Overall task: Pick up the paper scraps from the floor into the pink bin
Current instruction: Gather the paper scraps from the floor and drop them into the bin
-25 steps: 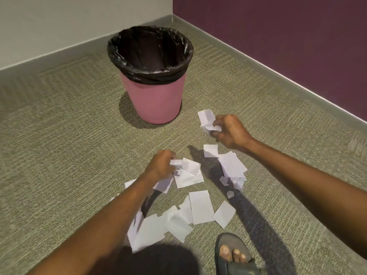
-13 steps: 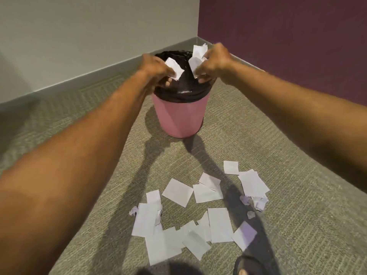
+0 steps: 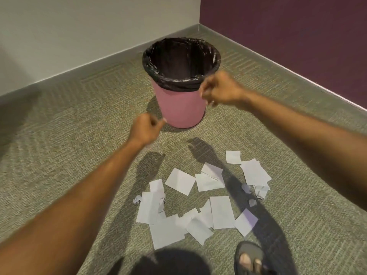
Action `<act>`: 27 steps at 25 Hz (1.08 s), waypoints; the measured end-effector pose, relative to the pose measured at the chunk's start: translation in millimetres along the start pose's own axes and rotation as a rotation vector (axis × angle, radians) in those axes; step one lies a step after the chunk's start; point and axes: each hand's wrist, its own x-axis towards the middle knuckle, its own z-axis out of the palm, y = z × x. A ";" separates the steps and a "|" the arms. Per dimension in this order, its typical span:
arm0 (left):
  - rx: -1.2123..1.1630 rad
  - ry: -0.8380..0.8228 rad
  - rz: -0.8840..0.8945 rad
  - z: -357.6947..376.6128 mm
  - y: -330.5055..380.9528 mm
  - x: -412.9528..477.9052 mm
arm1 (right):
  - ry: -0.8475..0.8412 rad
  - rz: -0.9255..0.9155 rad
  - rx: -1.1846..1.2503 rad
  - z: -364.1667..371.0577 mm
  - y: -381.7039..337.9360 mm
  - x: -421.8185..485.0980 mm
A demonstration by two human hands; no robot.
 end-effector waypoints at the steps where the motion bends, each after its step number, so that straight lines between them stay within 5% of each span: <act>1: 0.053 -0.103 -0.004 13.9 -14.6 -19.6 | -0.074 -0.001 -0.054 17.0 13.5 -16.0; 6: 0.365 -0.333 -0.091 79.9 -66.5 -107.4 | -0.470 0.105 -0.425 103.2 90.0 -91.5; 11: 0.599 -0.691 -0.122 115.9 -97.3 -161.1 | -0.618 0.096 -0.691 155.4 133.7 -145.6; 19: 0.609 -0.645 -0.112 155.0 -115.2 -212.7 | -0.573 0.194 -0.778 211.4 146.1 -195.8; 27: 0.599 -0.492 -0.023 157.4 -98.7 -209.8 | -0.429 -0.001 -0.790 218.7 146.9 -200.0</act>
